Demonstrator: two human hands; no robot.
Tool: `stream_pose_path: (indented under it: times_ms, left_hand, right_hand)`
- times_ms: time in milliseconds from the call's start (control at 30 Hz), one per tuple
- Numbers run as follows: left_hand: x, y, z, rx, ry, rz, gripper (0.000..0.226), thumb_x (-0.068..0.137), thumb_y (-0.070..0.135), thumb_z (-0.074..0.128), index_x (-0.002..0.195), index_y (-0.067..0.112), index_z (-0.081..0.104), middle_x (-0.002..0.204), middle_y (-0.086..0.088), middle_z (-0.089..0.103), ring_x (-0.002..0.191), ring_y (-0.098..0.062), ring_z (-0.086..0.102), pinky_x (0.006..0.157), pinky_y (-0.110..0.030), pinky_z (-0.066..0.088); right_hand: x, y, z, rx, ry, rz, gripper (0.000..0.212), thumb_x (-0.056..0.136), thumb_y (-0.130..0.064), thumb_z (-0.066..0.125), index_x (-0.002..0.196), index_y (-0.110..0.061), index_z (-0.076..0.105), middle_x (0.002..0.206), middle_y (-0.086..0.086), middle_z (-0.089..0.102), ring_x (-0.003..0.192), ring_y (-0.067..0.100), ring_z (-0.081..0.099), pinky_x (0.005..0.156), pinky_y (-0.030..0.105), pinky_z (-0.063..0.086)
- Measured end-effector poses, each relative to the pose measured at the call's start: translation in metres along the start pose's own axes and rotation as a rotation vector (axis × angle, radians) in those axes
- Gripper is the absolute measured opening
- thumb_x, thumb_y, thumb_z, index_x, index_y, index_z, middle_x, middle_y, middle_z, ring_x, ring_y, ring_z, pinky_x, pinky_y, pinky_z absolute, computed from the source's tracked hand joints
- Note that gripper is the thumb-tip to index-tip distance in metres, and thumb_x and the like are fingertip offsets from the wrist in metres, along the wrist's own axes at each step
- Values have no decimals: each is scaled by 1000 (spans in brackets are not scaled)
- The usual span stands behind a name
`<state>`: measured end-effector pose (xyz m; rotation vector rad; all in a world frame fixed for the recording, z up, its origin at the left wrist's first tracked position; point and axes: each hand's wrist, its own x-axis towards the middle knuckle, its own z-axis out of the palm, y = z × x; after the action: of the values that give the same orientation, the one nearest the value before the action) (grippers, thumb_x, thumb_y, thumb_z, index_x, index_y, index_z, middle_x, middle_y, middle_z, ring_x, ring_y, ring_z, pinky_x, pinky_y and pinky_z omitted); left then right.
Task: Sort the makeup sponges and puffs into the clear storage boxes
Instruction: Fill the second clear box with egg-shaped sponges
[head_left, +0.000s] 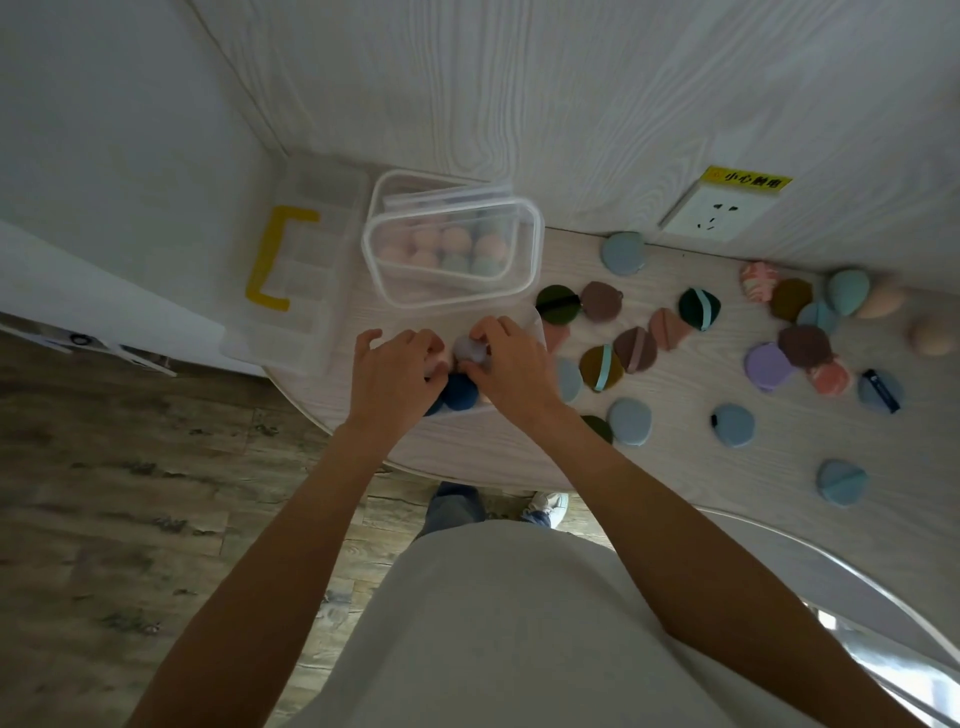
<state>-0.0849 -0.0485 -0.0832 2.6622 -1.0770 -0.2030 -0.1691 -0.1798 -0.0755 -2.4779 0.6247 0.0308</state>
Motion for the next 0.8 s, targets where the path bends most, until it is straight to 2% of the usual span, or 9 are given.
stream_pose_path:
  times_ms: [167, 267, 400, 500, 600, 800]
  left_hand:
    - [-4, 1, -1, 16, 27, 30, 17, 86, 29, 56, 90, 15, 64, 83, 0, 67, 75, -21, 62, 96, -41, 29]
    - [-4, 2, -2, -6, 29, 33, 17, 88, 27, 54, 92, 14, 64, 87, -1, 67, 80, -22, 63, 97, -43, 31]
    - [-3, 0, -3, -22, 16, 37, 15, 87, 23, 54, 94, 15, 65, 90, -3, 68, 81, -25, 63, 98, -45, 31]
    - [-3, -1, -3, -29, -3, 38, 12, 86, 20, 58, 95, 16, 65, 90, -2, 68, 82, -23, 63, 99, -43, 28]
    - [-3, -1, -3, -44, 0, 30, 12, 86, 20, 58, 96, 16, 64, 91, -1, 68, 82, -22, 63, 101, -41, 27]
    - [-4, -1, -1, -60, -17, 27, 17, 87, 20, 57, 101, 16, 64, 98, -2, 67, 88, -23, 63, 102, -41, 26]
  right_hand:
    - [-1, 3, 1, -55, -35, -59, 32, 83, -28, 64, 108, -11, 54, 103, 8, 59, 86, 25, 57, 68, 34, 45]
    - [-2, 5, 0, 33, -13, -63, 31, 81, -24, 65, 107, -10, 55, 102, 8, 60, 87, 25, 56, 69, 38, 49]
    - [-3, 8, 1, 62, -102, -71, 40, 85, -17, 58, 123, -15, 50, 110, 7, 59, 89, 24, 57, 68, 33, 47]
    - [-1, 8, 0, 27, -73, -78, 28, 87, -16, 56, 115, -13, 54, 106, 8, 58, 86, 25, 56, 65, 33, 43]
    - [1, 7, 0, -29, -23, -152, 19, 87, -14, 56, 105, -9, 58, 104, 9, 60, 90, 26, 55, 69, 33, 42]
    - [3, 7, -3, -58, -115, -44, 23, 92, -23, 48, 111, -11, 51, 95, 11, 65, 83, 28, 60, 65, 39, 48]
